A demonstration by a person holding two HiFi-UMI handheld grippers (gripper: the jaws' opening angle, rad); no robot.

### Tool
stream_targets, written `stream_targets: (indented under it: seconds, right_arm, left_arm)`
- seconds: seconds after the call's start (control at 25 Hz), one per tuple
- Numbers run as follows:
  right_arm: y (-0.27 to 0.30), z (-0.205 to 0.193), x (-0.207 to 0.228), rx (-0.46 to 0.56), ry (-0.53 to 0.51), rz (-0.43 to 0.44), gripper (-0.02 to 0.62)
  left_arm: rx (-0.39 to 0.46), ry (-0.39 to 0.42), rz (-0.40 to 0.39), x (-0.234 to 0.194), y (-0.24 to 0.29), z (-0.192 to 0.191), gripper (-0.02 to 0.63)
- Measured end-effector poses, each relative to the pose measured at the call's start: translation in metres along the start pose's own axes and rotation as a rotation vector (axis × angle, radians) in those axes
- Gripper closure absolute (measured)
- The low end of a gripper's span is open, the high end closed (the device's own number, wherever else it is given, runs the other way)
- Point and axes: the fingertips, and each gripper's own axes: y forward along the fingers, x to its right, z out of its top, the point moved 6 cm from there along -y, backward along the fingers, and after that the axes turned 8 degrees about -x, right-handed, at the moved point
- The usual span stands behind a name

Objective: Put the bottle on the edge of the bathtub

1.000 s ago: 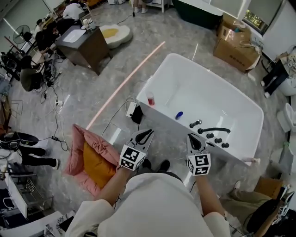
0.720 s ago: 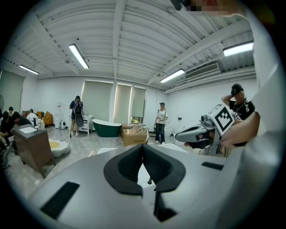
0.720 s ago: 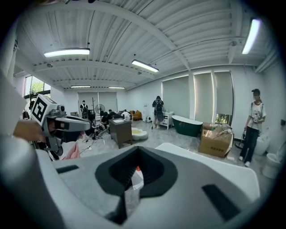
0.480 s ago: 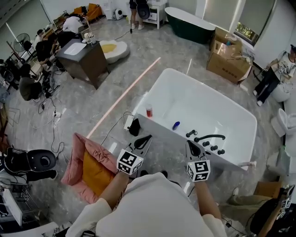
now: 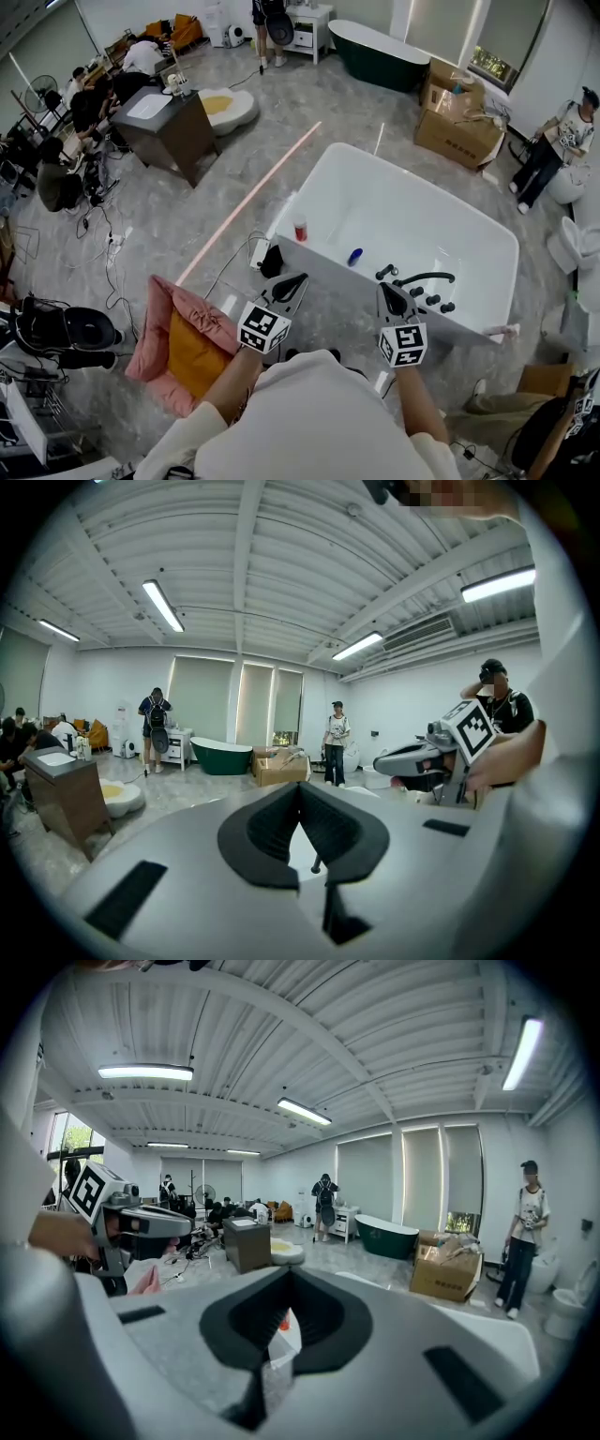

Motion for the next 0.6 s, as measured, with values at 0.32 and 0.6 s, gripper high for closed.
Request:
stream_targets:
  seconds: [0.32,0.6]
  right_arm:
    - [-0.0035,0.0024,-0.0005,0.01,-0.001,-0.002,0.594]
    - [-0.0012,0.0038,-0.0023,0.004,-0.007,-0.004,0.594]
  left_arm:
    - [-0.001,0.004,-0.005,0.0022,-0.0006,0.0016,0.612]
    - [0.0,0.003,-0.008,-0.0007,-0.001,0.0015,0.612]
